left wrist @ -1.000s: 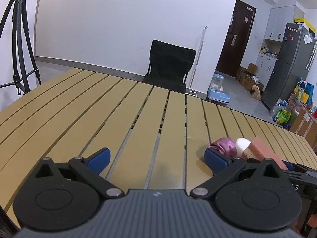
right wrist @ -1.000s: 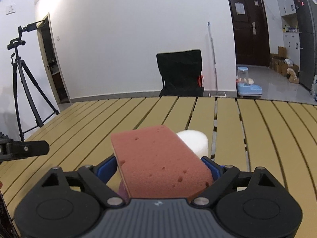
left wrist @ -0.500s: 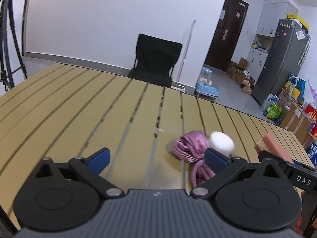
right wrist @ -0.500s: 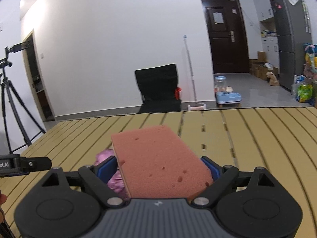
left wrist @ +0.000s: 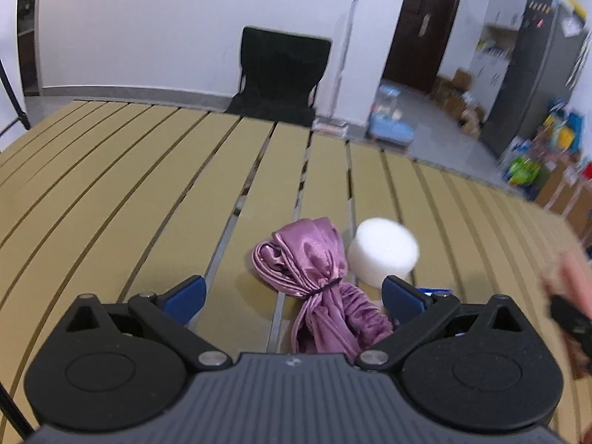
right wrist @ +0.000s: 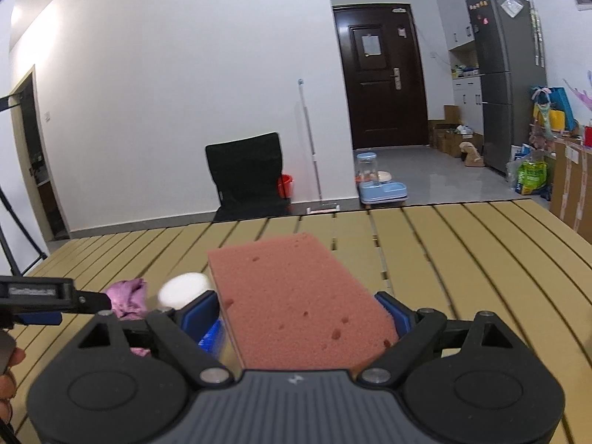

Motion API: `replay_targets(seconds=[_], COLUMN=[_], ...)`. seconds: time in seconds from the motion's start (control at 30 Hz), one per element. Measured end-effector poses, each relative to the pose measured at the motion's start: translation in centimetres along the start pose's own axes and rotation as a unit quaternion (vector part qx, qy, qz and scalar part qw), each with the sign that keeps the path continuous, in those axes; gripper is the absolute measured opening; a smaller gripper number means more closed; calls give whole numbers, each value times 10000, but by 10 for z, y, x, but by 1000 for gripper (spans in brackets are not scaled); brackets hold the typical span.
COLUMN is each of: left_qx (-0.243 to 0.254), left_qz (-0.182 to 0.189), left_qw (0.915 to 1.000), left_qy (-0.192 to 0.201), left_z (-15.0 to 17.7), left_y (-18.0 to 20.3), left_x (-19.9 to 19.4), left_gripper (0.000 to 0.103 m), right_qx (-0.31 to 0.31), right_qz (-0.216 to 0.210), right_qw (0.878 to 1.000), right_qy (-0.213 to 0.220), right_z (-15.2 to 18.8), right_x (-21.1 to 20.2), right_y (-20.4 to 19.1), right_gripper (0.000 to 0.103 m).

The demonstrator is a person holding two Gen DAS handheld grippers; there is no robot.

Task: Collect trash
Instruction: 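Grasp the purple satin cloth with the left gripper while the right holds the sponge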

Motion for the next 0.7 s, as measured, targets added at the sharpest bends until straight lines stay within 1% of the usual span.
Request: replay_targets(seconds=[0.07,0.17,0.3,0.4,0.43,0.47,0.5,0.53,0.6,0.67,0.7], left_qx=[-25,-139,-71,7,31,63,79,145,194,207,221], left_qz=[-56,-40,-242,-419,-454,-477,-502,-550,-546,-588,-630], left_qw=[9999,9996,9992,9986,9985,9983,9980,9979,9980,9978,9976], left_qy=[-112,-243,-313,-330,-317,-331,-368,-307,-264,-237,-207], left_z=[-1,-1,2,5,7,8,10,12,12,13,14], left_y=[5,11,21,28,30,31,32,35,37,37,36], left_x=[10,22,36,43,44,46,48,48,46,42,40], left_gripper=[103,103,103,91,81,74,73,70,61,44,41], right_qx=[81,189,302,303,298,297,299,304,304,267,245], right_qz=[52,107,127,108,93,75,60,39,-1,-33,-55], right_qw=[10000,9998,9994,9995,9995,9995,9995,9995,9995,9996,9997], right_qy=[23,50,60,59,57,55,53,52,37,13,14], right_z=[1,3,6,9,11,12,14,15,17,19,20], right_x=[1,1,2,2,2,3,2,3,5,6,5], right_y=[13,31,47,54,55,56,56,57,57,55,54], right_gripper=[90,90,90,90,90,90,90,90,90,90,90])
Point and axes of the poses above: each gripper's, at about its wrist camera, not at the fingertips, and x roughly the way its jaws point, y to its right, z to its underside, the point moved 2 cm from there along x, roughly the way its jaws point, and after that the axes turned 4 degrees about z, right-handed, at the moved point
